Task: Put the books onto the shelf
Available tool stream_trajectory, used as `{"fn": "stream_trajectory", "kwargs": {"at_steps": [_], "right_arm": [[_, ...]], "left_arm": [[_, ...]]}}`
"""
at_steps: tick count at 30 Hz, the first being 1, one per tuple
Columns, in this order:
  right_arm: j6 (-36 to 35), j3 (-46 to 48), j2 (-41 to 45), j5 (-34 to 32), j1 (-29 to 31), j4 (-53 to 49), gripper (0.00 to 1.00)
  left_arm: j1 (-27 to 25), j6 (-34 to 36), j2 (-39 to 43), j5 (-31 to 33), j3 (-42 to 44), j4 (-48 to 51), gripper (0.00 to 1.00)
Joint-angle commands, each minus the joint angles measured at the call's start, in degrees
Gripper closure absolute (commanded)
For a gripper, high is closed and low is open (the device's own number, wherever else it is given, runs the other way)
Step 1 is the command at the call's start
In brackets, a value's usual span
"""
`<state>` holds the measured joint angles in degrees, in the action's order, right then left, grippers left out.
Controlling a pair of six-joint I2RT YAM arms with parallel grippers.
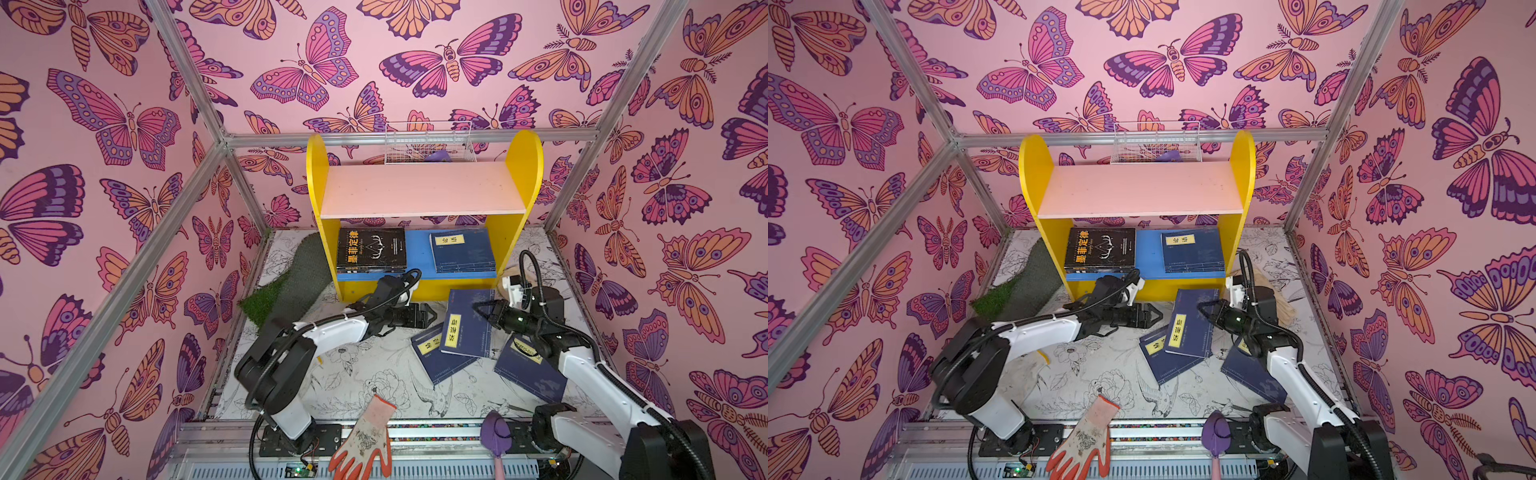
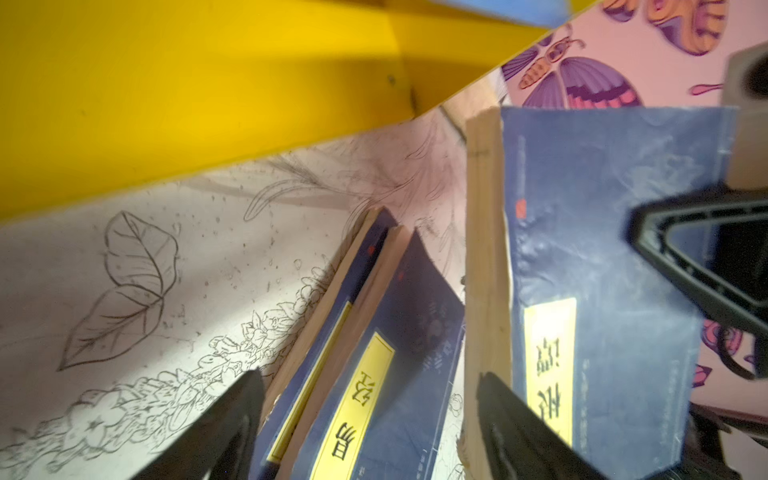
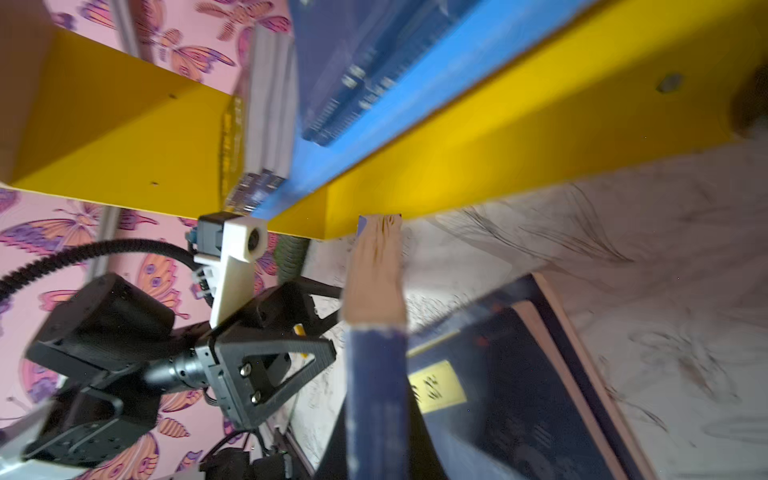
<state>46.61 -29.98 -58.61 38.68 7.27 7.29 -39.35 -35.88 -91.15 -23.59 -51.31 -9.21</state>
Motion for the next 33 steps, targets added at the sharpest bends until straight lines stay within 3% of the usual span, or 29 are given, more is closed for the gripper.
{"fn": "stream_trajectory", "kwargs": {"at_steps": [1, 6, 17, 23, 27, 30, 32, 33], "right_arm": [[7.4, -3.6, 2.1, 0.2, 0.3, 12.5, 1.0], [14.0, -1.9, 2.6, -9.5, 0.6, 26.1, 1.0], [21.2, -4.0, -6.0, -19.2, 6.1, 42.9, 1.0], [21.8, -6.6, -9.5, -21.4, 9.8, 45.2, 1.0], [20.5, -6.6, -10.0, -21.9, 12.3, 44.1, 1.0], [18.2, -5.5, -9.3, -22.6, 14.3, 41.1, 1.0], [16.1, -4.5, -8.3, -23.0, 15.4, 38.6, 1.0], [14.8, -4.1, -7.5, -23.3, 15.8, 36.1, 1.0]], "left_arm": [[-0.6, -7.0, 5.7, -0.4, 3.3, -10.7, 0.07], [-0.6, -13.1, 6.6, -4.5, 6.7, -24.7, 0.0], [-1.5, -12.6, 3.9, -7.8, 3.1, -26.0, 0.0], [-1.5, -14.6, 2.1, -9.2, 2.5, -30.7, 0.05], [-1.6, -16.5, 0.4, -8.7, 1.3, -34.4, 0.19], [-1.5, -18.3, -0.1, -6.9, 2.1, -37.6, 0.35], [-1.5, -19.2, 0.5, -5.4, 3.2, -39.4, 0.49], [-1.5, -19.4, 0.9, -4.6, 4.0, -40.3, 0.62]]}}
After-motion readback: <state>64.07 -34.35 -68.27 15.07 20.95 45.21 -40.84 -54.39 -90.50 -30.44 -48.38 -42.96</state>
